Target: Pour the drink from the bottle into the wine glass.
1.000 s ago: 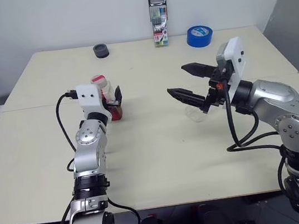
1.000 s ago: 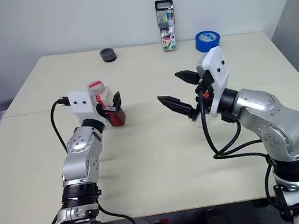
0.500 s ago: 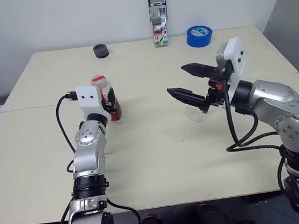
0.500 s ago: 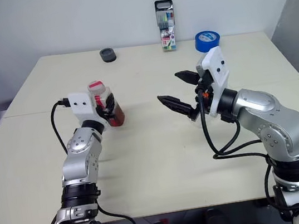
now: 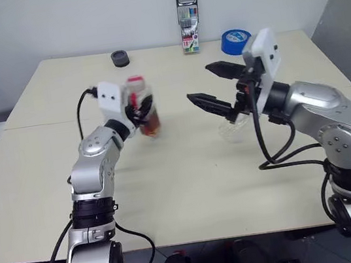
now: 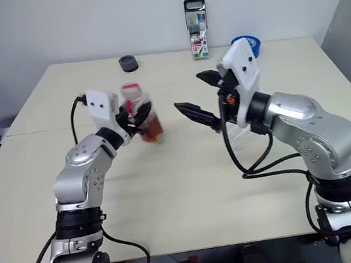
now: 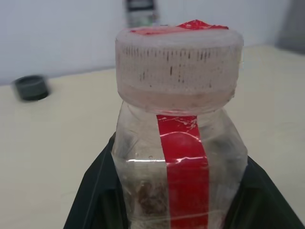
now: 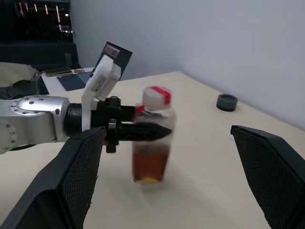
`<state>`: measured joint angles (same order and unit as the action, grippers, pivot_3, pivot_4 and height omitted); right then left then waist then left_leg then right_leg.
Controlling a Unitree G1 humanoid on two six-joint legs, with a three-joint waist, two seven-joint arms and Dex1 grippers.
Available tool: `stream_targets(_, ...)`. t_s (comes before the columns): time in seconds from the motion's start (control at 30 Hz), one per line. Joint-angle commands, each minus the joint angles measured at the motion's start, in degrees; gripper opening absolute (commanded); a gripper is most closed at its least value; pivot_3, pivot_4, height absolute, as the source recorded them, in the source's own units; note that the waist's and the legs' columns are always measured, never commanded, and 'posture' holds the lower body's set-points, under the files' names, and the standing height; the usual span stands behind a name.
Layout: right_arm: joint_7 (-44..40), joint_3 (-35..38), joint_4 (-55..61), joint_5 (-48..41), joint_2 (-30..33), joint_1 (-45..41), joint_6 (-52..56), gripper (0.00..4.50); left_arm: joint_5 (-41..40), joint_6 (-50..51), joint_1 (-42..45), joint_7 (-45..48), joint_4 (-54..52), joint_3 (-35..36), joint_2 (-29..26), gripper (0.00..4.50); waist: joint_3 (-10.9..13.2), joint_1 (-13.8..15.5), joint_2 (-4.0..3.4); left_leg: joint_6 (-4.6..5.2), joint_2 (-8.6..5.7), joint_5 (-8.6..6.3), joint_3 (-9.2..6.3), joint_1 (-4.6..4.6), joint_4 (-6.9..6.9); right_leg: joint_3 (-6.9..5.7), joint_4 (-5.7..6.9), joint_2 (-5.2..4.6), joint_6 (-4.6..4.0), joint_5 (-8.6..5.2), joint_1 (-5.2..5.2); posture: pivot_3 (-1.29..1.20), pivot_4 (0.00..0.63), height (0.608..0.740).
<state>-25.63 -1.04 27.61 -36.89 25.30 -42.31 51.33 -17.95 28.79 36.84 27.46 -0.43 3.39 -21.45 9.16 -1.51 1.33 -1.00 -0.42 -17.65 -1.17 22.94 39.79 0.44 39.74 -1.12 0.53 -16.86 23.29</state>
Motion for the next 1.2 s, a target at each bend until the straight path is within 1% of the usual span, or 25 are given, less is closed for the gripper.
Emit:
stream_targets(0.03, 1.1, -1.1, -0.2, 1.3, -1.0, -2.0, -0.2, 4.5, -5.8, 2.2, 2.8, 9.5, -7.5, -3.0, -1.3, 1.78, 0.0, 0.0, -0.01, 0.0, 0.0, 0.0, 0.0, 0.0, 0.0, 0.0, -0.03, 0.0, 0.0, 0.0, -0.01, 0.0, 0.15, 0.74)
stream_targets(0.13, 1.7, -1.7, -0.7, 1.7, -1.9, -2.5, -0.3, 4.5, -8.4, 3.2, 3.3, 14.6, -8.9, -4.5, -1.8, 1.78, 0.0, 0.0, -0.03, 0.0, 0.0, 0.0, 0.01, 0.0, -0.03, 0.01, -0.06, 0.0, 0.0, 0.0, 0.0, 0.0, 0.15, 0.74)
stream_targets(0.27, 3.1, -1.6, -0.6, 2.3, -3.6, -2.9, -0.3, 4.5, -8.7, 2.4, 3.8, 18.5, -7.9, -6.3, -2.0, 1.78, 0.0, -0.3, -0.05, 0.0, 0.0, 0.0, 0.01, -0.02, -0.05, 0.01, -0.02, 0.0, 0.0, 0.0, 0.0, 0.0, 0.15, 0.74)
stream_targets(0.4, 4.6, -1.0, 0.4, 1.9, -4.7, -2.7, 0.5, 4.5, -9.3, 2.5, 3.9, 20.7, -7.9, -7.1, -1.8, 1.78, 0.0, -0.2, -0.06, 0.01, 0.0, 0.0, 0.01, -0.02, -0.04, 0.01, 0.0, 0.01, 0.0, 0.0, 0.0, 0.0, 0.15, 0.74)
stream_targets(0.67, 6.4, 1.6, 2.1, -1.8, -6.4, -2.3, 3.0, 4.5, -8.7, 1.6, 4.3, 21.6, -6.6, -7.4, -0.9, 1.78, 0.0, -0.2, -0.08, 0.02, 0.0, -0.01, 0.01, -0.02, -0.03, 0.01, -0.01, 0.0, 0.0, 0.0, 0.0, 0.0, 0.15, 0.74)
stream_targets(0.77, 6.6, 2.1, 2.5, -2.4, -6.3, -2.0, 3.5, 3.9, -8.5, 1.4, 4.1, 21.4, -6.6, -7.4, -0.7, 1.78, 0.0, -0.2, -0.08, 0.02, 0.0, -0.01, 0.01, -0.02, -0.04, 0.02, 0.0, 0.01, 0.0, 0.0, 0.0, 0.0, 0.15, 0.74)
stream_targets(0.83, 6.8, 2.3, 2.6, -2.7, -6.1, -1.8, 3.7, 3.3, -8.4, 1.4, 3.8, 21.4, -6.8, -7.4, -0.7, 1.78, 0.0, -0.2, -0.08, 0.03, 0.0, -0.01, 0.01, -0.02, -0.04, 0.02, 0.0, 0.01, 0.0, 0.0, 0.0, 0.0, 0.15, 0.74)
stream_targets(1.13, 5.5, 0.8, 1.8, -2.4, -4.4, -1.2, 3.8, 0.09, -8.4, 1.7, 3.5, 20.6, -7.9, -7.2, -0.5, 1.78, 0.1, -0.2, -0.09, 0.06, 0.0, -0.03, 0.01, -0.02, -0.04, 0.02, 0.0, 0.01, 0.0, 0.0, 0.0, 0.0, 0.15, 0.74)
stream_targets(1.2, 5.2, 0.8, 1.1, -2.1, -4.2, -1.4, 3.5, 0.04, -8.4, 1.7, 3.4, 20.5, -8.1, -7.1, -0.6, 1.78, 0.1, -0.2, -0.09, 0.18, 0.0, -0.09, 0.01, -0.02, -0.04, 0.02, -0.01, 0.01, 0.0, 0.0, 0.0, 0.0, 0.15, 0.74)
